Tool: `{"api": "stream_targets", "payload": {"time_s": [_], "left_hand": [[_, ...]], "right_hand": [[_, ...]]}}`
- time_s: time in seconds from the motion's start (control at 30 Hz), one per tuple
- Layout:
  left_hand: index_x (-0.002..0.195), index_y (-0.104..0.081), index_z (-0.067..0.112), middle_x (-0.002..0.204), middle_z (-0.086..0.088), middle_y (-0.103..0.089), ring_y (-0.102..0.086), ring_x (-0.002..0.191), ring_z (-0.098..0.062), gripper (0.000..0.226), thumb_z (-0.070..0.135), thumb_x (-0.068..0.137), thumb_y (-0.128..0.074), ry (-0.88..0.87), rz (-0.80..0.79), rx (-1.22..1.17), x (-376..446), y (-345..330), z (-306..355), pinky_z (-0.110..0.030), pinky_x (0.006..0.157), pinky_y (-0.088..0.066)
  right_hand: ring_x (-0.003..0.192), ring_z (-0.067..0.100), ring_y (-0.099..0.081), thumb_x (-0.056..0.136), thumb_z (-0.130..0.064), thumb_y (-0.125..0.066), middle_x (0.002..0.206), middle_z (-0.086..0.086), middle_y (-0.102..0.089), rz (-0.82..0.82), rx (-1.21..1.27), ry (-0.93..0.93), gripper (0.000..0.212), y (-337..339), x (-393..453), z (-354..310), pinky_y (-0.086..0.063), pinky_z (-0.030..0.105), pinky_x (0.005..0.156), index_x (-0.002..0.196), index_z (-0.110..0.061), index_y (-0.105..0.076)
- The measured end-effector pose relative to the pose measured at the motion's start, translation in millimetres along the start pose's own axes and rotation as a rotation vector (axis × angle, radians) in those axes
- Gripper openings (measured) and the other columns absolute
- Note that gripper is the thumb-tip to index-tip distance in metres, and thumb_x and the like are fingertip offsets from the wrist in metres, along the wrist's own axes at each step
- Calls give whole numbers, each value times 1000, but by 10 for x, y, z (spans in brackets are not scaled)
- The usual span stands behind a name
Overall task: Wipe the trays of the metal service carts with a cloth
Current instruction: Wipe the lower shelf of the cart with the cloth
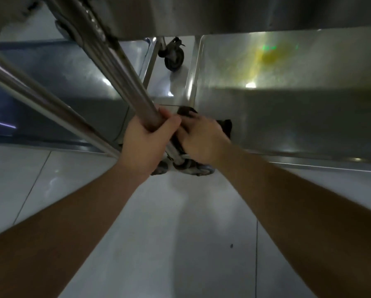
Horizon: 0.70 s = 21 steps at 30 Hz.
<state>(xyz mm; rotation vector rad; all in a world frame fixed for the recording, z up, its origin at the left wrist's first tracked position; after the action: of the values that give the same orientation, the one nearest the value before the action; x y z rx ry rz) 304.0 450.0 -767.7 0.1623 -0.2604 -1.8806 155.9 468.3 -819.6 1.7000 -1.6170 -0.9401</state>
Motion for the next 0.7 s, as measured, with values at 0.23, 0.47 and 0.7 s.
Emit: {"api": "stream_targets", "payload": {"time_s": [0.23,0.47,0.7], "left_hand": [[55,-58,27,57,0,-54,-53,61,-20,34,6,81,-61,54,59,-269,70,-164,-91,-36,74,-51],[64,-43,10,50,2,-45,-48,53,-16,19,-2,76,-52,-25,74,-275,118,-193,-117,-25,61,-48],[63,-37,1,52,1,-44,-48,56,-16,21,0,78,-51,-20,76,-235,111,-178,-83,-26,62,-47]], "right_hand": [[162,16,-7,104,-57,-15,173,-16,-17,31,-273,-78,64,78,-475,593,-1,41,126,165,-40,-18],[156,29,-24,98,-61,-29,170,-4,-28,372,-223,-824,68,844,-1380,1784,-22,58,125,160,-33,-27],[161,29,-8,105,-50,-39,175,-1,-18,335,-188,-656,69,149,-413,694,-6,50,127,166,-24,-22]]}}
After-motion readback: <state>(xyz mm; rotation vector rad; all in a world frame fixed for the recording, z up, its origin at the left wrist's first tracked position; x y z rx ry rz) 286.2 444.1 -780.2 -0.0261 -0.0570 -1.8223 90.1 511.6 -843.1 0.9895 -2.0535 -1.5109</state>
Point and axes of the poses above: each hand's wrist, its own x-axis towards the middle knuckle, its own y-axis out of the back of the hand, z = x × y, the point moved 1 cm from there along x, towards the middle knuckle
